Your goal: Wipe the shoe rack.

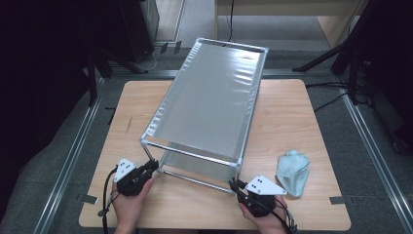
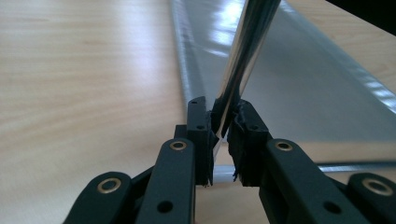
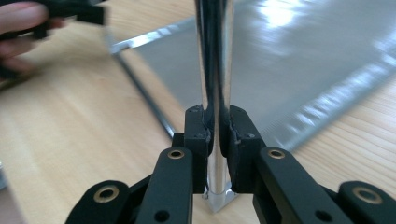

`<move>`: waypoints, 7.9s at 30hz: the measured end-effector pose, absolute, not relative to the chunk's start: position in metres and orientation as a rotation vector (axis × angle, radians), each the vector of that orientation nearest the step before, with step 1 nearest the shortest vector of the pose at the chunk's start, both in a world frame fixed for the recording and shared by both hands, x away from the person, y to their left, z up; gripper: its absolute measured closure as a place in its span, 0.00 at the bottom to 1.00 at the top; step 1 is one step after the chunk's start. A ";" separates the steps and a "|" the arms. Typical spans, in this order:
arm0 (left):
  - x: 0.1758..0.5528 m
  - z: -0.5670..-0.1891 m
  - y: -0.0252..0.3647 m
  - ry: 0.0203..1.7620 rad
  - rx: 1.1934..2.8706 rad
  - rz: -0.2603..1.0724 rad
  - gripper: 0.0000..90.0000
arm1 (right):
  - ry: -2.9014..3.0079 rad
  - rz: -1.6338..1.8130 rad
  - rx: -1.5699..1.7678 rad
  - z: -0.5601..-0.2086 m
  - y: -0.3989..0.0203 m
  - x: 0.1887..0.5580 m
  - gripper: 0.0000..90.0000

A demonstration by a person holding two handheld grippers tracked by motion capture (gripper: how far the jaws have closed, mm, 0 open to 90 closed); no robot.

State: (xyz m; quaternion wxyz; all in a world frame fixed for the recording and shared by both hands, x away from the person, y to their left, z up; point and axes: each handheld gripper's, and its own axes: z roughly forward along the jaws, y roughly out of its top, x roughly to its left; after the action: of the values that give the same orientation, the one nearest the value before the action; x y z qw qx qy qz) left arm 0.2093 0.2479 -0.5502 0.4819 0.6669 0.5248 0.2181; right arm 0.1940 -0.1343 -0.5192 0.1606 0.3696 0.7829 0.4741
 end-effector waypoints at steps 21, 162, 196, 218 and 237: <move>0.164 -0.532 0.205 0.939 1.706 0.389 0.69 | 1.947 1.278 1.419 -0.517 -0.200 0.234 0.82; 0.140 -0.528 0.171 0.741 1.745 0.336 0.90 | 1.774 1.296 1.530 -0.485 -0.198 0.207 0.89; 0.141 -0.528 0.172 0.737 1.742 0.330 0.90 | 1.801 1.257 1.513 -0.482 -0.204 0.211 0.88; 0.142 -0.529 0.173 0.739 1.738 0.317 0.89 | 1.941 1.098 1.690 -0.535 -0.210 0.228 0.87; 0.142 -0.529 0.173 0.734 1.740 0.315 0.89 | 2.024 1.080 1.445 -0.539 -0.157 0.235 0.87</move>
State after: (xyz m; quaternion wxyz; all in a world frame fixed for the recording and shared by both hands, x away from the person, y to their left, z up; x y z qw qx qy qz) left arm 0.1425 0.1731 -0.5290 0.5756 0.7432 0.3135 0.1344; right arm 0.2345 -0.1570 -0.5392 0.2135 0.5208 0.7292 0.3892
